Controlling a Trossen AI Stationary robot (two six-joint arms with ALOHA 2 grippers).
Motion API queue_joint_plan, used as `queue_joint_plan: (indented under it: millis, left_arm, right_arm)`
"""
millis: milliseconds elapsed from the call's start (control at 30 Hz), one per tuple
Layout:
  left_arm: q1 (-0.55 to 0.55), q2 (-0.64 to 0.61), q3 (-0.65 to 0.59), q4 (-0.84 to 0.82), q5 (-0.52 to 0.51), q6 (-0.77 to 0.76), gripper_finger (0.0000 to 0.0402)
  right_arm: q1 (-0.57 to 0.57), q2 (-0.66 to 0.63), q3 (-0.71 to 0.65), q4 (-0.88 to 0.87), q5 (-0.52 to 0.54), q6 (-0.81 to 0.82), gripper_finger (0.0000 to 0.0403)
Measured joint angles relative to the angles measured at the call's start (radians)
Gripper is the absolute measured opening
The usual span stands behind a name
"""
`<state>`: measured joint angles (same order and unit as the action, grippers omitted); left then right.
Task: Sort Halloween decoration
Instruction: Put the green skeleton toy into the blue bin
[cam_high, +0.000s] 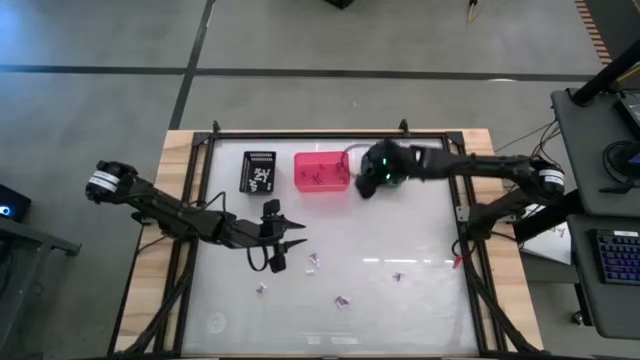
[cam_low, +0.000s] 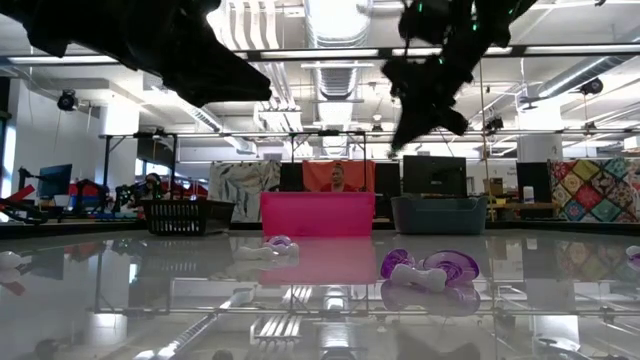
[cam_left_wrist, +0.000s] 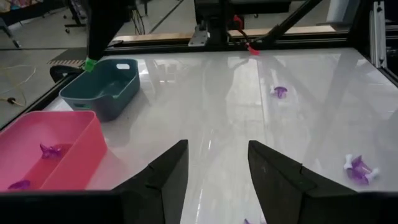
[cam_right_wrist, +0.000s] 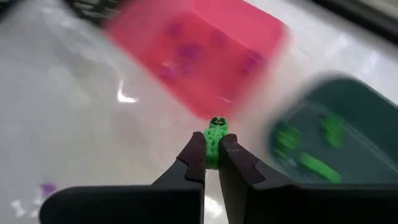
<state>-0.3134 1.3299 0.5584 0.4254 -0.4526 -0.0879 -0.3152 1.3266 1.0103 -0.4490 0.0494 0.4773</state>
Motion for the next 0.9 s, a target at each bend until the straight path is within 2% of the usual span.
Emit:
queue_joint_plan:
  millis: [100,200,367,500,667,900]
  left_arm:
    - [0.0,-0.001,0.0,-0.001,0.0,0.0,0.015]
    - [0.0,0.006,-0.001,-0.001,0.0,0.0,0.015]
    - [0.0,0.01,-0.002,-0.003,-0.001,0.0,0.015]
    - [0.0,0.01,-0.002,-0.005,-0.001,0.0,0.015]
    - [0.0,0.01,-0.004,-0.016,-0.001,0.0,0.015]
    - [0.0,0.01,-0.004,-0.025,-0.001,0.0,0.015]
  right_arm:
    - [-0.114,0.026,0.025,-0.142,-0.046,0.011,0.0013]
    - [-0.201,0.086,0.074,-0.32,-0.049,0.003,0.0013]
    - [-0.28,0.201,0.152,-0.487,-0.045,-0.034,0.0013]
    - [-0.296,0.281,0.195,-0.495,0.004,-0.068,0.0013]
    - [-0.293,0.356,0.246,-0.497,0.003,-0.084,0.0013]
    - [-0.294,0.403,0.299,-0.495,0.022,-0.098,0.0013]
